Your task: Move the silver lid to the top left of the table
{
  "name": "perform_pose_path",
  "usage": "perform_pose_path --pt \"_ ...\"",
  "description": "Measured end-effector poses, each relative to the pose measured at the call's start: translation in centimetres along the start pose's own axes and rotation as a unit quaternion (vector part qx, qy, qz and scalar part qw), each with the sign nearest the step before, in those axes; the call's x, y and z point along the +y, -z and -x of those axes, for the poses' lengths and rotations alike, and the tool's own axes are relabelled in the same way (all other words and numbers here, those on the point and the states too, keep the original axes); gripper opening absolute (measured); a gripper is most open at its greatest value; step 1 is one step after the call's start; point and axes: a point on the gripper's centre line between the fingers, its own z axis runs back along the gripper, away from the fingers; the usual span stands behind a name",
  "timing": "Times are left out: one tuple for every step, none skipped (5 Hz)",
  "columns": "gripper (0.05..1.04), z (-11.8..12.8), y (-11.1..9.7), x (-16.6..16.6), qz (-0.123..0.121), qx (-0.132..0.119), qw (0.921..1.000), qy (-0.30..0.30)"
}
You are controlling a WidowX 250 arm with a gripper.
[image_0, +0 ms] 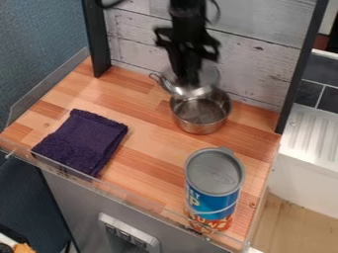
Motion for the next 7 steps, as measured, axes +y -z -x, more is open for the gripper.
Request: perform_pose_path --pt "0.279 1.8 0.1 4.9 -0.026 0.018 0.9970 -0.070" --pt "0.279 3.7 0.2 9.9 -0.051 0.029 0.9901 -0.128" --pt "0.279 5.2 1.5 12.3 -0.069 0.051 0.9846 -0.152" --pt "0.279 6.6 3.2 13.4 -0.080 0.080 0.9800 -0.164" --pt "0.279 6.9 4.6 14.8 -0.088 0.091 0.9752 -0.181" --pt "0.280 6.6 6.2 15.4 -0.092 0.097 0.9727 -0.190" --pt "0.279 6.5 6.2 16.1 -0.096 0.095 0.9704 -0.201"
